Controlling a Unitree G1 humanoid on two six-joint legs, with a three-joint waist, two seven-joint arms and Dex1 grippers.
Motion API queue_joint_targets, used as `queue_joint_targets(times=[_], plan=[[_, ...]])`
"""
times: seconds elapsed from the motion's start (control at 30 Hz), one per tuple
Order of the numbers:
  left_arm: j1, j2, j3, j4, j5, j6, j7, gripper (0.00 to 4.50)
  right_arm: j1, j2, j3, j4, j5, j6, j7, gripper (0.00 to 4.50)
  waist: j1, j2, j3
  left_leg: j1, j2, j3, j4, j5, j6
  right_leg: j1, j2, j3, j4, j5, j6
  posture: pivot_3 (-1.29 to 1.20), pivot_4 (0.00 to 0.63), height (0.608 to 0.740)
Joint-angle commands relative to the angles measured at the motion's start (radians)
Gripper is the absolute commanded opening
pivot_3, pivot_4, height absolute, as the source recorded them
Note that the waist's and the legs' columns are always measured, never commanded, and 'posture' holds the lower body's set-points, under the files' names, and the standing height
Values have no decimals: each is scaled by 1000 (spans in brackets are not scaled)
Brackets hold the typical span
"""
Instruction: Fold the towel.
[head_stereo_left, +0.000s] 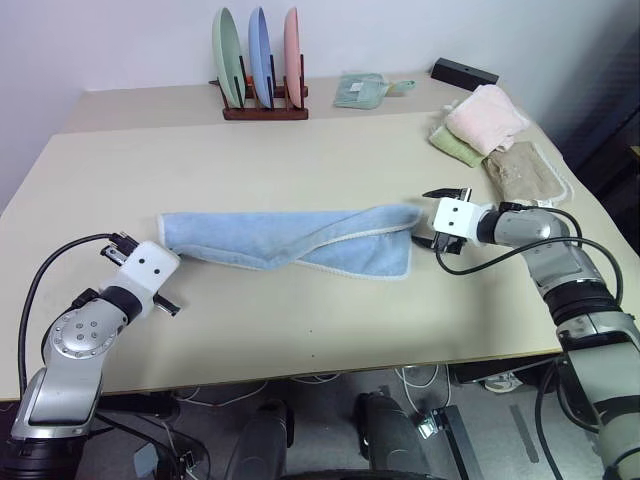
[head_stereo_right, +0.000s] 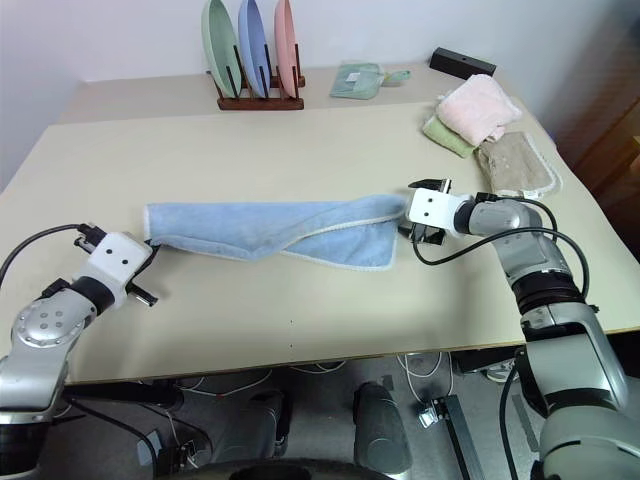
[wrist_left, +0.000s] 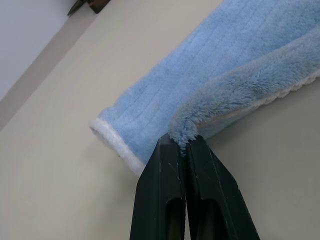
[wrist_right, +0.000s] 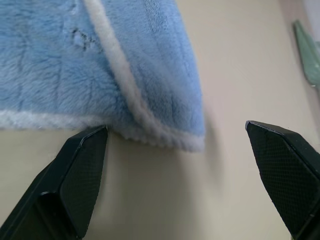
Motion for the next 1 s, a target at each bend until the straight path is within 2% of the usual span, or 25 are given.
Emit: queue_joint_targets(times=[0.03,0.23,0.37,0.8,1.0], plan=[[-7,9,4,-41,6,3,-4,18,-9,-17,-47,-114,76,34,64,4500,-1,0,0,0,0,0,0,0,0,0,0,0,0,0,0,0,150,740],[-11,7,0,-25,7,-7,-9,18,15,10,-54,-227,127,127,111,4500,0,0,0,0,0,0,0,0,0,0,0,0,0,0,0,0,150,740],[-9,6,-2,-20,7,-14,-9,18,35,24,-20,-236,86,110,96,4500,2,0,0,0,0,0,0,0,0,0,0,0,0,0,0,0,150,740],[3,4,8,-19,8,-20,-7,18,-31,84,36,18,-141,-4,-272,4500,1,0,0,0,0,0,0,0,0,0,0,0,0,0,0,0,150,740],[5,3,2,-20,7,-22,-10,18,-38,80,38,45,-169,-60,-337,4500,0,0,0,0,0,0,0,0,0,0,0,0,0,0,0,0,150,740]])
